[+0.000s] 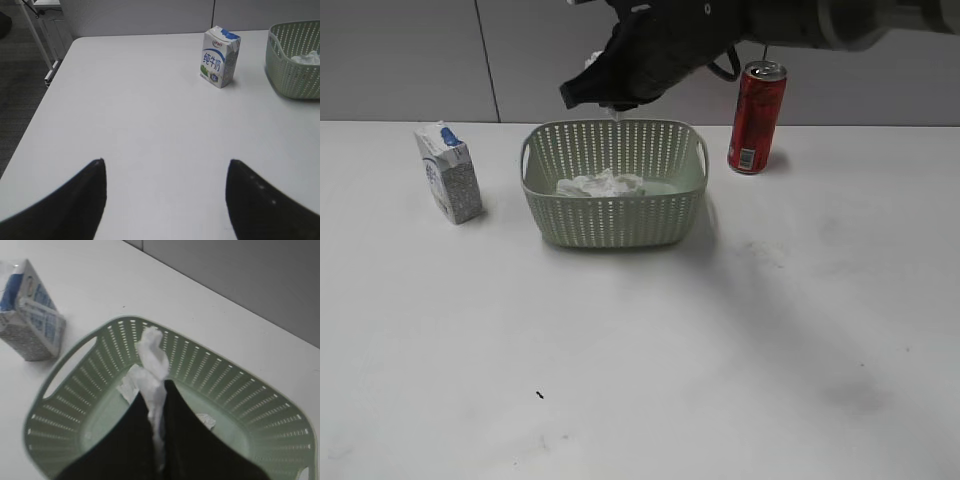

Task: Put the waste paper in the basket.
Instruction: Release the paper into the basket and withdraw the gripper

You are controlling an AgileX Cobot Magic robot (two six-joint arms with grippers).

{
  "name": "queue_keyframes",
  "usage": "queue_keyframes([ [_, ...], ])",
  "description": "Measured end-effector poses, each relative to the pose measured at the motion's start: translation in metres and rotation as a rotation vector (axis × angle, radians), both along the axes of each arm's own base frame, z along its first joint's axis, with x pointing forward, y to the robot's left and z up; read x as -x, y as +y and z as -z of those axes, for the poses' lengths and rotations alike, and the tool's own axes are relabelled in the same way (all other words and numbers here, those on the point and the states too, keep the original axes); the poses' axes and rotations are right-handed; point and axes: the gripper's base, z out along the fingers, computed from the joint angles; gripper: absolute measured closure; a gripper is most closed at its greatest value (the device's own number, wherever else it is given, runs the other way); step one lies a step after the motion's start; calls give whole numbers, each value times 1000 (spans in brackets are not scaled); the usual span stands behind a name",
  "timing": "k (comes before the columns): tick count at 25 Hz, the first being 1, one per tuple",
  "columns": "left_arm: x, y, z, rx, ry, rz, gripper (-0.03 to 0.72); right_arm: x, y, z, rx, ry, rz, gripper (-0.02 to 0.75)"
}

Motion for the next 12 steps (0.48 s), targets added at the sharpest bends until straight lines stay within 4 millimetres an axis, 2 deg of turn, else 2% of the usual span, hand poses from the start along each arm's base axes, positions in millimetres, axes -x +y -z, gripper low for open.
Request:
queue_keyframes([
  [4, 0, 0, 0, 0, 0, 0, 144, -7, 2, 28, 19, 27, 3, 739],
  [6, 0, 0, 0, 0, 0, 0, 144, -8, 3, 42, 45, 60, 4, 691],
  [8, 0, 0, 0, 0, 0, 0, 144, -7, 2, 56, 82, 107, 7, 570],
  [12, 0, 0, 0, 0, 0, 0, 144, -5, 0, 65, 119, 154, 10, 210],
])
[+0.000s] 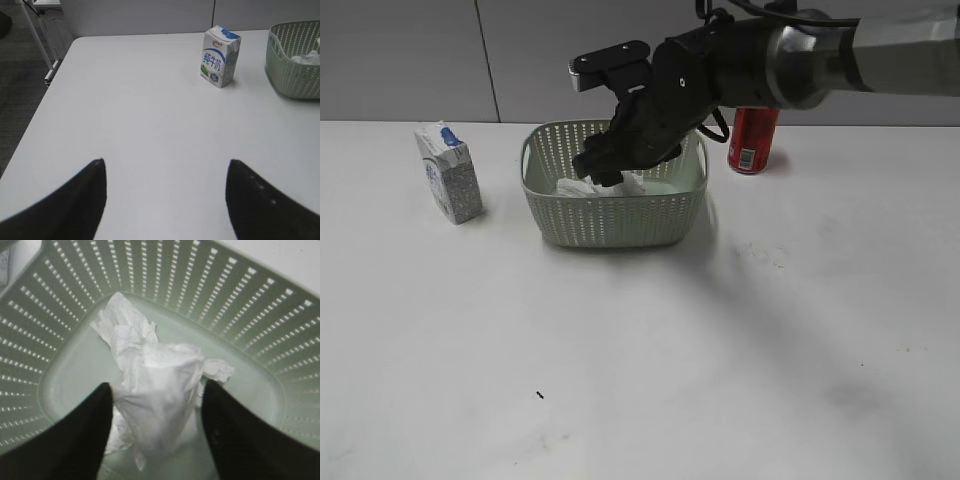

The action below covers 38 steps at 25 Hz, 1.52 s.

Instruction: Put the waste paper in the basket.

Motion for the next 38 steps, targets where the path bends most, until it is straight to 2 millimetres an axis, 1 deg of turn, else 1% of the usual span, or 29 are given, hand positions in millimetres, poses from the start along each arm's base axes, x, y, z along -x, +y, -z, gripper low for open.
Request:
queue_keyframes([
  [1, 0, 0, 0, 0, 0, 0, 144, 0, 0, -1, -1, -1, 0, 148],
  [3, 0, 0, 0, -1, 0, 0, 144, 1, -1, -5, 4, 4, 1, 101],
  [5, 0, 0, 0, -1, 0, 0, 144, 4, -3, -14, 7, 8, 3, 98],
  [7, 0, 0, 0, -1, 0, 0, 144, 8, -6, -29, 17, 19, 7, 115],
  [9, 0, 0, 0, -1, 0, 0, 144, 11, -12, -44, 47, 55, 17, 132],
  [11, 0, 0, 0, -1, 0, 0, 144, 13, -23, -56, 99, 122, 40, 139],
  [16, 0, 0, 0, -1, 0, 0, 144, 4, -58, -76, 210, 267, 110, 145],
  [20, 0, 0, 0, -1, 0, -1, 144, -6, -93, -87, 249, 330, 167, 146],
  [23, 0, 0, 0, -1, 0, -1, 144, -16, -126, -94, 224, 358, 238, 146],
  [25, 0, 0, 0, -1, 0, -1, 144, -23, -148, -100, 170, 375, 293, 146],
  [28, 0, 0, 0, -1, 0, -1, 144, -24, -174, -119, 120, 357, 350, 146],
  [31, 0, 0, 0, -1, 0, -1, 144, -17, -190, -135, 103, 332, 370, 146],
  [34, 0, 0, 0, -2, 0, -2, 144, -2, -203, -140, 112, 344, 374, 146],
  [35, 0, 0, 0, -2, 0, -2, 144, 3, -208, -141, 112, 353, 378, 146],
  [38, 0, 0, 0, -2, 0, -2, 144, 21, -231, -123, 118, 416, 424, 146],
])
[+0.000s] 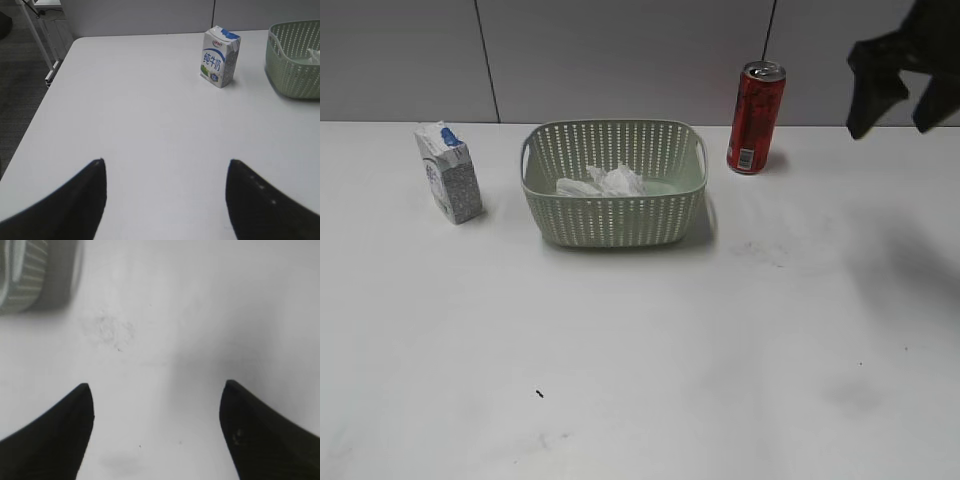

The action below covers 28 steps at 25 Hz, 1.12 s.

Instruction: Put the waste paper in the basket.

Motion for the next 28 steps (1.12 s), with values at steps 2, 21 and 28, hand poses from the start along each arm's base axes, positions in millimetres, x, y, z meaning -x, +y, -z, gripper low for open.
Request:
queue_keyframes([
  [2, 0, 0, 0, 0, 0, 0, 144, 17, -16, 11, -2, 25, 39, 146],
  [21, 0, 0, 0, 0, 0, 0, 144, 244, -50, 68, -7, -187, 63, 146],
  [28, 0, 0, 0, 0, 0, 0, 144, 273, -51, 41, -62, -446, 72, 146],
])
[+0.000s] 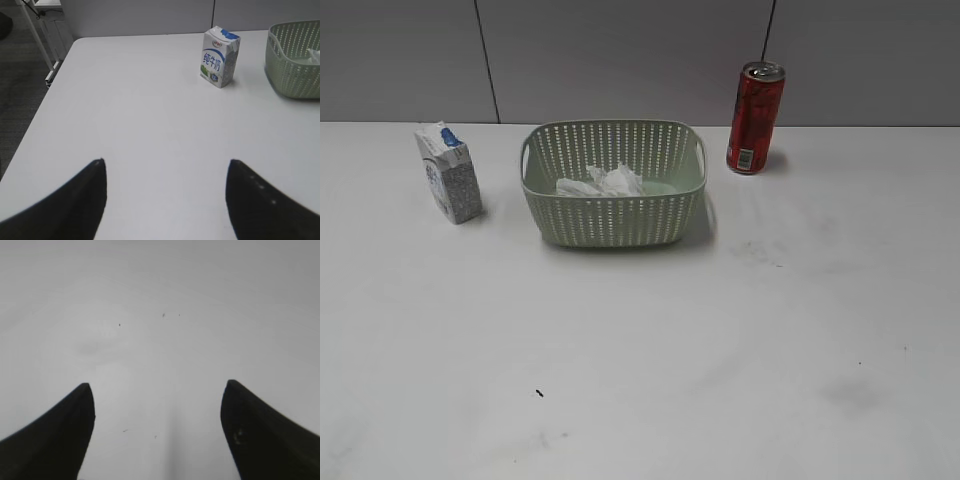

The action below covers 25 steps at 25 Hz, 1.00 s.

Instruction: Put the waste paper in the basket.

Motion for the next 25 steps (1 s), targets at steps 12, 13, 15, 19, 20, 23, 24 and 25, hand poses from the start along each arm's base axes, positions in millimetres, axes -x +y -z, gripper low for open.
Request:
queue_keyframes([
  [12, 0, 0, 0, 0, 0, 0, 144, 62, -5, -27, -38, -253, -12, 146],
  [13, 0, 0, 0, 0, 0, 0, 144, 68, -6, -27, -34, -268, -12, 146],
  [15, 0, 0, 0, 0, 0, 0, 144, 78, -8, -23, -28, -296, -12, 146],
  [19, 0, 0, 0, 0, 0, 0, 144, 96, -10, -23, -32, -407, -12, 146],
  [20, 0, 0, 0, 0, 1, 0, 144, 98, -10, -23, -32, -418, -11, 146],
  [23, 0, 0, 0, -1, 1, 0, 144, 99, -11, -23, -29, -427, -9, 146],
  [24, 0, 0, 0, -1, 1, 0, 144, 99, -11, -23, -29, -427, -8, 146],
  [25, 0, 0, 0, -1, 1, 0, 144, 99, -11, -23, -29, -427, -8, 146],
])
